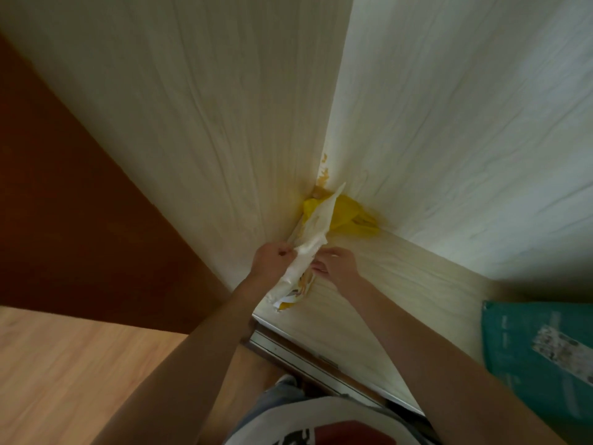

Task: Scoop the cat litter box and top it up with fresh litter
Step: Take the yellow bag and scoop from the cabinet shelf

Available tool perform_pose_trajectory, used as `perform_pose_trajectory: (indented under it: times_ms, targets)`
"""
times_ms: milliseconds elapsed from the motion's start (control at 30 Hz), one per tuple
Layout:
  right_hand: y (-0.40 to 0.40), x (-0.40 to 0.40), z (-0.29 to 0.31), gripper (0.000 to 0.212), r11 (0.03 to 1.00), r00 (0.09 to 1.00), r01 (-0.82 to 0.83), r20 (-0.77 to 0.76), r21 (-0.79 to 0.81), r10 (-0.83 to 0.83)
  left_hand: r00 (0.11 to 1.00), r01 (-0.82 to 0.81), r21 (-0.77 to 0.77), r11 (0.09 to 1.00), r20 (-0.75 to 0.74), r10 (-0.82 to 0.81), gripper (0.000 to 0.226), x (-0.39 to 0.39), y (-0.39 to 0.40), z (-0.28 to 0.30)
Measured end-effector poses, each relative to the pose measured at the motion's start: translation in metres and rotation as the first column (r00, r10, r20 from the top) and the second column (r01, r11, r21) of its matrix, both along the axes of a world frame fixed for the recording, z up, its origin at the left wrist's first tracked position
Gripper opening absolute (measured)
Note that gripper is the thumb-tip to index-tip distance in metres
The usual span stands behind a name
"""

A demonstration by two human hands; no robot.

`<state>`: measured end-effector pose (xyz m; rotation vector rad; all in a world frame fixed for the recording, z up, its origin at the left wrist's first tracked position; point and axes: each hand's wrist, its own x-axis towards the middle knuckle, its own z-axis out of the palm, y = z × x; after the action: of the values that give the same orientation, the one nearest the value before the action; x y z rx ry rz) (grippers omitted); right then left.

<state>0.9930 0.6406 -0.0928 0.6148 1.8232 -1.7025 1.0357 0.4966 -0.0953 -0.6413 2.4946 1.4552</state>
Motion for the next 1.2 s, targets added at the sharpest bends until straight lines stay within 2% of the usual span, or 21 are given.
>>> perform_pose_trajectory:
  times_ms: [33,167,233,333,400,467,567,800,1000,1067,1200]
  targets:
    - [0.0,0.001,0.002,0.002,1.0,1.0,0.008,-0.003,-0.026,-0.008,1.0,0.004,0.0,1.0,-0.024,-0.004,0.021,0.0,0.001,0.001]
    - [-0.002,0.005,0.007,0.007,0.999,0.999,-0.027,-0.026,-0.044,0.026,0.997,0.022,-0.033,0.999,-0.076,-0.024,0.028,0.002,0.006,0.009]
    - [-0.002,0.008,0.01,0.007,0.998,1.0,-0.016,-0.008,-0.061,0.016,0.997,0.031,-0.051,0.998,-0.065,-0.034,0.023,0.002,0.007,0.012]
    - [-0.001,0.013,0.015,0.011,0.994,1.0,0.008,0.001,-0.11,-0.008,0.998,0.003,-0.001,1.0,-0.059,-0.003,0.033,0.002,0.009,0.015]
    - [-0.003,0.015,0.013,0.008,0.999,0.999,-0.029,-0.041,-0.046,0.027,0.999,-0.015,0.046,0.999,-0.047,0.017,0.034,0.003,0.01,0.015]
    - [-0.003,0.015,0.014,0.014,0.998,0.995,-0.028,-0.093,0.051,0.032,0.999,-0.031,0.079,0.996,-0.039,0.034,0.033,0.004,0.01,0.016]
    - [0.002,0.014,0.015,0.019,0.986,0.984,-0.038,-0.168,0.163,0.066,0.984,-0.156,0.136,0.978,-0.059,0.165,0.037,0.004,0.004,0.021]
    - [0.032,0.017,0.032,0.008,0.985,0.975,0.006,-0.22,0.172,0.032,0.965,-0.231,-0.08,0.97,-0.148,0.217,0.036,0.003,-0.007,0.039]
    - [0.065,0.034,0.028,0.018,0.956,0.957,0.067,-0.29,0.284,0.02,0.946,-0.299,-0.185,0.936,-0.188,0.265,0.034,0.009,-0.008,0.043]
    - [0.069,0.043,0.024,0.017,0.956,0.954,0.039,-0.297,0.29,0.051,0.953,-0.279,-0.2,0.939,-0.182,0.244,0.035,0.012,-0.007,0.04]
    - [0.065,0.052,0.015,0.024,0.951,0.951,0.013,-0.296,0.308,0.083,0.956,-0.243,-0.124,0.962,-0.201,0.215,0.036,0.017,-0.004,0.031]
